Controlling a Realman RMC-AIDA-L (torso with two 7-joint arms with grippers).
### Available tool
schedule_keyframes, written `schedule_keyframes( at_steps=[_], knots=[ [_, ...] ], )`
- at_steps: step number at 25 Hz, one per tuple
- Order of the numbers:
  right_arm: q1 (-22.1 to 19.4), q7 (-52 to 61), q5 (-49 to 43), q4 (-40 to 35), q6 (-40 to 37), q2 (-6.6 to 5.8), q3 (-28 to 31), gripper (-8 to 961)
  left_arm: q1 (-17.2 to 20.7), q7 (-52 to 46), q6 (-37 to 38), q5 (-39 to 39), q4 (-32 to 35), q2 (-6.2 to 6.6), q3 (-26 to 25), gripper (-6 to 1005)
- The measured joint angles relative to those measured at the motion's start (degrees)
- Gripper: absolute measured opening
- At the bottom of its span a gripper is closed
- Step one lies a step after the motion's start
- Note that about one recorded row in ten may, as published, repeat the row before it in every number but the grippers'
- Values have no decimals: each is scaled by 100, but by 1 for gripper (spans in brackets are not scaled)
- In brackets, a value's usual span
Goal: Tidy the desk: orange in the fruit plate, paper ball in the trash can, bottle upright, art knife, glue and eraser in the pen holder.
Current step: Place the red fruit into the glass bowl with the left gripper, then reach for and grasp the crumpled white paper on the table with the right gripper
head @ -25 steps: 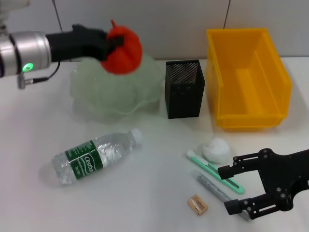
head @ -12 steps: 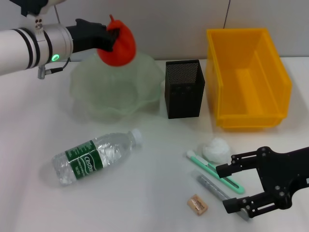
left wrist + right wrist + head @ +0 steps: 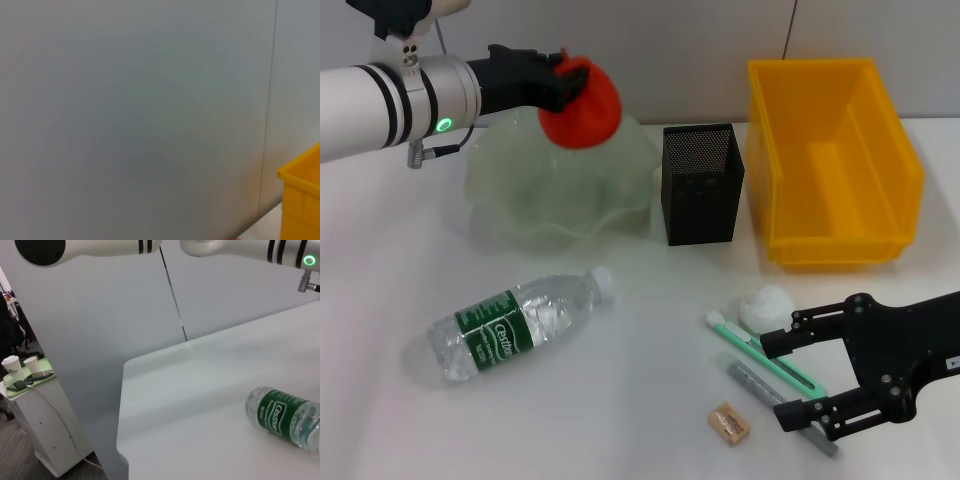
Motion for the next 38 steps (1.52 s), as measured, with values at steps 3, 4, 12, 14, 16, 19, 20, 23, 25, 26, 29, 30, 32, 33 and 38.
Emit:
schedule_keyframes(
  at_steps=[3, 4, 12, 14, 16, 19, 20, 23, 25, 26, 29, 30, 32, 33, 38],
  knots=[
    [5, 0, -1, 1, 5, 0, 1, 714, 28, -3, -1, -7, -16, 9, -25, 239],
    [6, 1, -1, 1, 6, 0, 3, 713, 47, -5, 9, -8, -6, 10, -25, 258],
    [-21, 2, -1, 11, 14, 1, 24, 711, 155, -13, 146, -23, 62, 20, -47, 674],
    [-27, 9, -1, 10, 13, 4, 52, 711, 347, -55, 797, -108, 305, 42, -182, 773],
    [-33, 40, -2, -16, 20, 5, 105, 710, 631, -59, 1813, -271, 664, 52, -368, 790],
    [-24, 78, -1, -36, 35, 4, 146, 709, 1062, -20, 3016, -534, 1158, 54, -514, 816],
    [-11, 97, -1, -48, 37, 2, 190, 709, 1215, -13, 3369, -621, 1323, 54, -524, 824],
    [32, 139, 4, -63, 46, 0, 289, 708, 1715, 2, 4414, -854, 1750, 68, -537, 850],
    [57, 271, 23, -128, 90, 0, 302, 708, 1957, 80, 5035, -976, 1830, 108, -558, 859],
    [63, 361, 30, -178, 121, 0, 289, 707, 2076, 170, 5351, -1039, 1824, 138, -570, 859],
    [102, 719, 34, -436, 259, 0, 236, 707, 2374, 514, 6112, -1179, 1716, 211, -581, 859],
    [133, 888, 27, -557, 286, 0, 234, 706, 2475, 610, 6319, -1200, 1688, 242, -581, 859],
    [222, 1290, -29, -834, 295, -1, 219, 706, 2616, 688, 6516, -1196, 1679, 289, -580, 859],
    [270, 1510, -92, -979, 292, -6, 193, 705, 2702, 715, 6601, -1177, 1659, 329, -581, 859],
    [683, 2684, -896, -1792, 250, -46, -278, 704, 2871, 914, 6801, -1097, 1413, 477, -530, 859]
  ],
)
